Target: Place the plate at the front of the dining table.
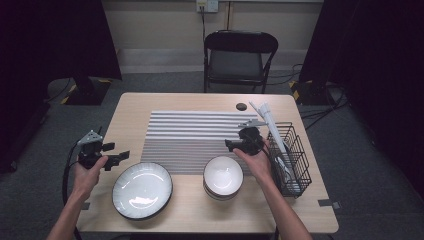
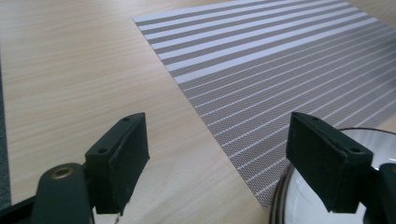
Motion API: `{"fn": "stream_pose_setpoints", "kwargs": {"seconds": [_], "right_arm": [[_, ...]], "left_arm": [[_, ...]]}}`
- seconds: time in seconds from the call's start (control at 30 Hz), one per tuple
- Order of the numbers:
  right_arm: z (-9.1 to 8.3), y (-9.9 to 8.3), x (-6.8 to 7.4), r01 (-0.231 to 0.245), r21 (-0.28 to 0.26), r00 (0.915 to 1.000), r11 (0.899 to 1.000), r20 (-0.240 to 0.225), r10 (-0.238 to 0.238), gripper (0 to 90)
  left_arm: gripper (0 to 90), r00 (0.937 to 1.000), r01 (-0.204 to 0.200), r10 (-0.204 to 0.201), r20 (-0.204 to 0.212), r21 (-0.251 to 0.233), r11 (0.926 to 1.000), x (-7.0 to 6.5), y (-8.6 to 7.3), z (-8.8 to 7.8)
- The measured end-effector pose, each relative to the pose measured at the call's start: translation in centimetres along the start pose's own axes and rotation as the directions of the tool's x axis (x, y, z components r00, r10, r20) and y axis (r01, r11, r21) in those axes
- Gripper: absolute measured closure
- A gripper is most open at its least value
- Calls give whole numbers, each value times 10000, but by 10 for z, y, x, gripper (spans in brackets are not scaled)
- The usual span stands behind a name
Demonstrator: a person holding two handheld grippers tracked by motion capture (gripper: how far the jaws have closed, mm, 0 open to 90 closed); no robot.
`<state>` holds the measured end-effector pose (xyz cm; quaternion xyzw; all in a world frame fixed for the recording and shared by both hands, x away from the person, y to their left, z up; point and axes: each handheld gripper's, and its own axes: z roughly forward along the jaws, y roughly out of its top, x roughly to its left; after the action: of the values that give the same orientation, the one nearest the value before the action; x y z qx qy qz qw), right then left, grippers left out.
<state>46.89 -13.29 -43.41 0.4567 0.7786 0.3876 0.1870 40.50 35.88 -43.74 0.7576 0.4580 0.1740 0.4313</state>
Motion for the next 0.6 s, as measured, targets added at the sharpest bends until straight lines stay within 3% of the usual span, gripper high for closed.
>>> {"fn": "stream_pose_setpoints", "kwargs": {"seconds": [0.17,0.43,0.53,0.6], "right_arm": [[-7,9,3,59,-387,9999,9992,-99,-63,345],[-23,23,19,248,-1174,9979,9928,-564,-316,401],[-25,27,23,267,-1313,9971,9910,-672,-358,401],[-25,30,33,443,-1383,9959,9894,-725,-548,407]], "left_arm": [[210,9996,162,-161,219,-27,9999,-1,-3,-2],[227,9991,13,-5,413,-193,9998,-8,-6,-5],[228,9968,134,-103,796,-376,9992,-8,-6,-8],[228,9978,-87,111,649,-364,9993,-11,-6,-10]]}}
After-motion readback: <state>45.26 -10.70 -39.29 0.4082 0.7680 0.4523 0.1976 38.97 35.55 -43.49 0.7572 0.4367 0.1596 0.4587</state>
